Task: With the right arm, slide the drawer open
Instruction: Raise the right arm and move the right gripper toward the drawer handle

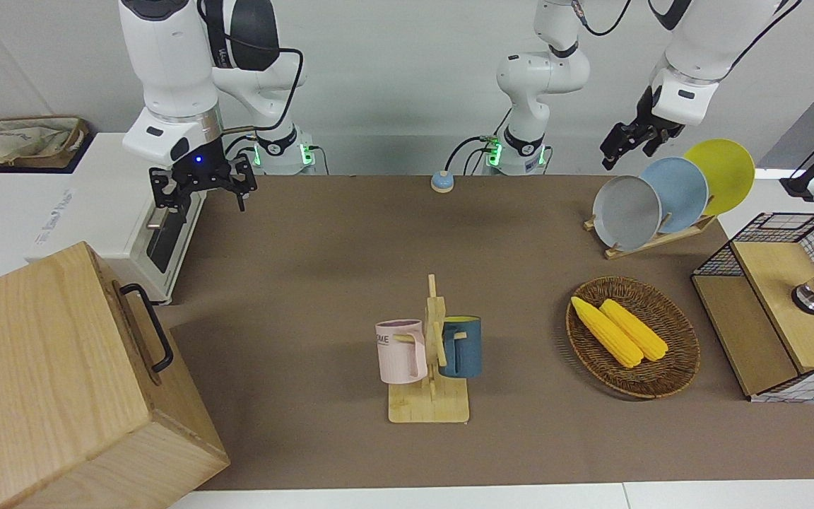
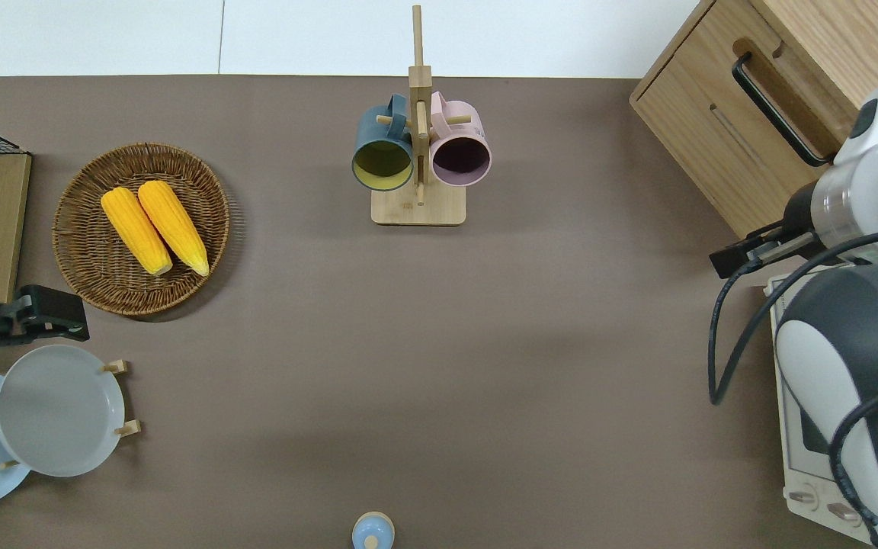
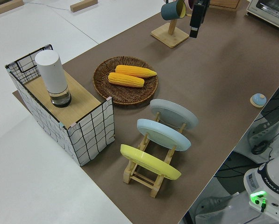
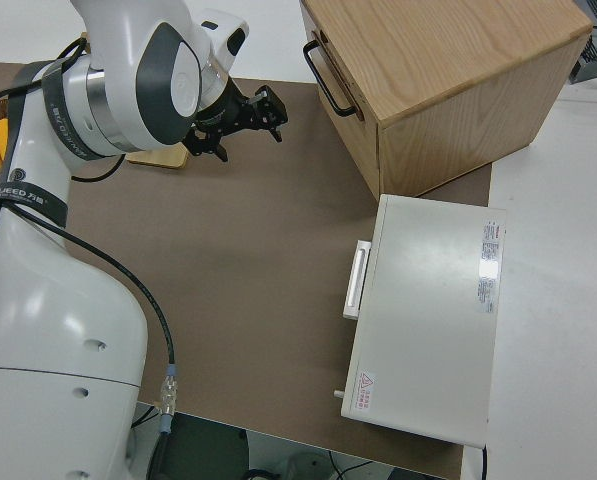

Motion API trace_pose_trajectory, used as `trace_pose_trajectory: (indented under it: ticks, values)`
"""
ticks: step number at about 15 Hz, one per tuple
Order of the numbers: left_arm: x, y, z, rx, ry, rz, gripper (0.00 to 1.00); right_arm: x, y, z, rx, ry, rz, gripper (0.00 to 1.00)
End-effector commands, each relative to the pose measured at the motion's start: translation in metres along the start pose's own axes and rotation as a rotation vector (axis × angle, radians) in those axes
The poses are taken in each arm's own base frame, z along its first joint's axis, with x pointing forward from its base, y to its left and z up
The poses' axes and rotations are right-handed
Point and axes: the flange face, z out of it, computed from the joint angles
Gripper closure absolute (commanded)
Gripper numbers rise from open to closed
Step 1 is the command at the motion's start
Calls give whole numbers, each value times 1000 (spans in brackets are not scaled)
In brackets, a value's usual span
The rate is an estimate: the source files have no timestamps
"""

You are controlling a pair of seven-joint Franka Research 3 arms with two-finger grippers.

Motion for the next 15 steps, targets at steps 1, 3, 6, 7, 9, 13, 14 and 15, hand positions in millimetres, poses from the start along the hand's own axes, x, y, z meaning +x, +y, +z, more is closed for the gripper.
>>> trace_pose_trajectory:
  ticks: [1, 3, 6, 7, 9, 13, 14, 15]
  values:
    - [-3, -2, -4, -7, 4, 8, 7, 5, 3, -1, -25, 3, -30, 17]
    - [-3, -2, -4, -7, 4, 8, 7, 9, -9, -4, -116, -13, -71, 17]
    - [-3, -2, -4, -7, 4, 8, 7, 15, -32, -9, -189, -20, -97, 17]
    - [-3, -2, -4, -7, 4, 8, 7, 16, -35, -9, -222, -25, -85, 17]
    - [-3, -2, -4, -7, 4, 8, 7, 20, -56, -11, -315, -31, -91, 17]
    - [-3, -2, -4, -7, 4, 8, 7, 29, -91, 1, -514, -38, -86, 15]
    - [-3, -2, -4, -7, 4, 8, 7, 31, -97, 7, -554, -41, -82, 15]
    - [-3, -2, -4, -7, 4, 8, 7, 31, -99, 8, -576, -36, -80, 15]
